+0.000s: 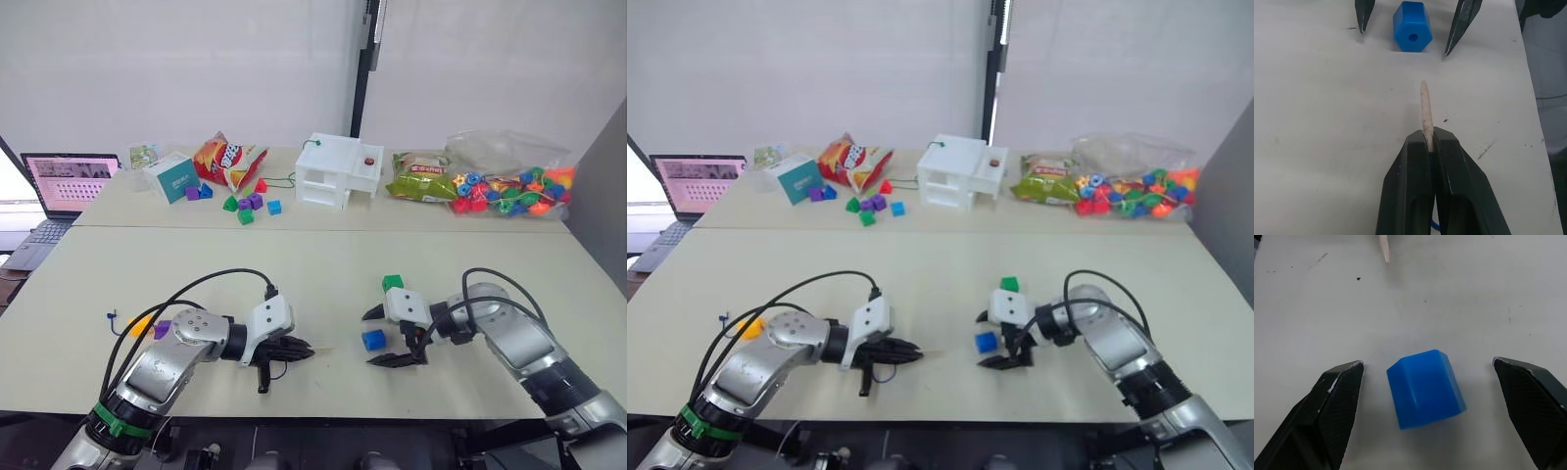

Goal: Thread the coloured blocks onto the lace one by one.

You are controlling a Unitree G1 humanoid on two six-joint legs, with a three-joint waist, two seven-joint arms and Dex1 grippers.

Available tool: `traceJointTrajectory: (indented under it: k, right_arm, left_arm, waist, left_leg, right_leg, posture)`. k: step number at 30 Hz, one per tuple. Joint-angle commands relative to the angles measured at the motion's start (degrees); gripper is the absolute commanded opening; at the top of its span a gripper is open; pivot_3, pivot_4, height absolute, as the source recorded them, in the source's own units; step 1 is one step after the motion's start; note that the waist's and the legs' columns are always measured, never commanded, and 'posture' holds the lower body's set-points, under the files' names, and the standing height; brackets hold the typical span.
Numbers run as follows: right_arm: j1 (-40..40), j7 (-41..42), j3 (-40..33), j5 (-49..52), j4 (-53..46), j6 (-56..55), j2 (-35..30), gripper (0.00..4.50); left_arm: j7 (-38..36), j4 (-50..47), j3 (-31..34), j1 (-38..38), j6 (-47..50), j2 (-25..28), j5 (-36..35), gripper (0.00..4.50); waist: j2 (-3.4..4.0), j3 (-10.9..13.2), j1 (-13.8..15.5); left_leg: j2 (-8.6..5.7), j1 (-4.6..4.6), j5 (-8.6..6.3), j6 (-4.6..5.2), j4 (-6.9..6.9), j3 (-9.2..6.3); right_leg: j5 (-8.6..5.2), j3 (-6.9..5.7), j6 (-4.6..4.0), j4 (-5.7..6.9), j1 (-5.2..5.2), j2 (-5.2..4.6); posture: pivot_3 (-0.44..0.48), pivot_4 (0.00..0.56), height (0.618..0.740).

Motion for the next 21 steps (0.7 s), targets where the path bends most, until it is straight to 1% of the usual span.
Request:
traceJointTrajectory:
  k: [1,5,7,11,13,16,21]
  right_arm:
    - [0.1,1.9,-0.6,-0.8,2.0,-2.3,0.0,3.32]
    - [1.4,2.5,-1.4,-1.0,2.1,-2.4,-0.3,1.90]
    - [2.0,1.9,-2.0,-0.8,1.3,-1.7,-0.1,1.32]
    - [2.9,-1.5,-2.3,-0.1,-4.1,4.1,2.4,1.31]
    - [3.0,-4.0,-1.6,-1.4,-6.9,8.1,3.7,1.31]
    - [3.7,-6.3,-0.3,-3.0,-10.5,12.9,5.0,1.31]
    - [5.0,-6.8,0.3,-3.2,-12.2,14.5,5.5,1.31]
  left_arm:
    - [0.4,-2.4,0.7,-0.3,0.5,0.8,-0.9,0.00]
    - [0.4,-2.3,0.6,-0.8,0.7,1.1,-1.0,0.00]
    - [0.4,-2.2,0.2,-1.4,0.7,0.9,-0.8,0.00]
    - [1.8,-2.7,-0.9,-3.6,3.0,-0.7,-0.9,0.00]
    - [2.5,-3.2,-1.4,-4.7,4.5,-1.1,-0.8,0.00]
    - [2.6,-3.9,-3.7,-5.7,5.4,-0.4,0.6,0.00]
    - [3.1,-2.8,-6.1,-6.5,5.0,-0.4,1.9,0.00]
  waist:
    - [0.00,0.0,0.2]
    - [0.00,0.0,0.3]
    - [0.00,0.0,0.3]
    - [0.00,0.0,0.4]
    - [0.00,0.0,0.3]
    - [0.00,0.0,-0.1]
    - [0.00,0.0,-0.1]
  left_leg:
    - [0.01,0.01,0.00,0.00,0.00,0.00]
    - [0.02,0.08,0.00,-0.01,0.00,-0.01]
    - [0.02,0.15,0.00,-0.01,0.00,-0.01]
    - [0.02,0.24,0.00,-0.01,0.00,-0.05]
    - [0.03,0.22,0.00,-0.01,0.00,-0.06]
    - [0.04,0.18,-0.01,-0.02,0.00,-0.05]
    - [0.03,0.19,-0.01,-0.02,-0.01,-0.06]
  right_leg:
    - [0.00,0.00,0.00,-0.01,0.00,0.00]
    - [0.00,0.00,0.00,0.00,0.07,0.01]
    - [0.00,0.00,-0.01,0.00,0.14,0.01]
    - [0.00,-0.01,-0.01,-0.01,0.24,0.00]
    - [0.00,0.00,-0.01,0.02,0.22,0.03]
    - [0.00,0.05,-0.02,0.11,0.11,0.08]
    - [-0.01,0.05,-0.02,0.08,0.13,0.09]
  posture:
    - [0.000,0.150,0.740]
    - [0.000,0.150,0.740]
    - [0.000,0.150,0.740]
    - [0.000,0.150,0.740]
    - [0.000,0.150,0.740]
    - [0.000,0.150,0.740]
    - [0.000,0.150,0.740]
